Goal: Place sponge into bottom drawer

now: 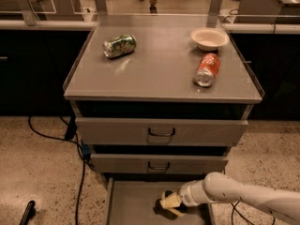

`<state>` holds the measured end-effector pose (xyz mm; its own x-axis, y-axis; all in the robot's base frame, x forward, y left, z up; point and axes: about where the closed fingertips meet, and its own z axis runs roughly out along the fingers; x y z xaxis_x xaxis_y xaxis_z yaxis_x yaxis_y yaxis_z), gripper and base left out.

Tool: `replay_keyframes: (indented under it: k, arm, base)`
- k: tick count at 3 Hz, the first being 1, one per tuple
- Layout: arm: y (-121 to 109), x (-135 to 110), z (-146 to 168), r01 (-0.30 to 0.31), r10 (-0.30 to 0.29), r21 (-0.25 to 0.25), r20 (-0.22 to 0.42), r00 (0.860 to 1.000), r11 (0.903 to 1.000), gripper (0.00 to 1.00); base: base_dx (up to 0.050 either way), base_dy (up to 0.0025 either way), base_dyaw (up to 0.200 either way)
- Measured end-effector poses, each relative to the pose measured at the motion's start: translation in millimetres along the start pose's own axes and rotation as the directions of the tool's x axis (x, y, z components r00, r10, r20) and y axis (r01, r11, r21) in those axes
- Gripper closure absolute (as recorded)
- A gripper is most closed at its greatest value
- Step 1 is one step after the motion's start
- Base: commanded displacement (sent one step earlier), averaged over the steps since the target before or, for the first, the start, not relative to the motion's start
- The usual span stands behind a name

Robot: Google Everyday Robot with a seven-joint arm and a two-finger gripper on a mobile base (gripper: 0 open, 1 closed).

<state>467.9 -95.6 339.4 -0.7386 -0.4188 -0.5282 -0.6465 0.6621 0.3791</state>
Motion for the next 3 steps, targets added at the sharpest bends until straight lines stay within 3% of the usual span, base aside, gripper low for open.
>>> replay_keyframes:
  k: [1, 2, 3]
  arm:
    - [0, 0, 0, 0.000, 0.000, 0.000, 0.000, 1.000, 1.0000, 1.00]
    - [-16, 11, 6, -0.052, 0.052, -0.008, 0.024, 0.998, 0.9986, 1.00]
    - [-45, 31, 29, -0.131, 0.132, -0.054, 0.024, 0.991, 0.9899, 1.00]
  base:
    - [0.000, 0.00000, 0.000]
    - [0.000, 0.00000, 0.000]
    - [0.000, 0.00000, 0.000]
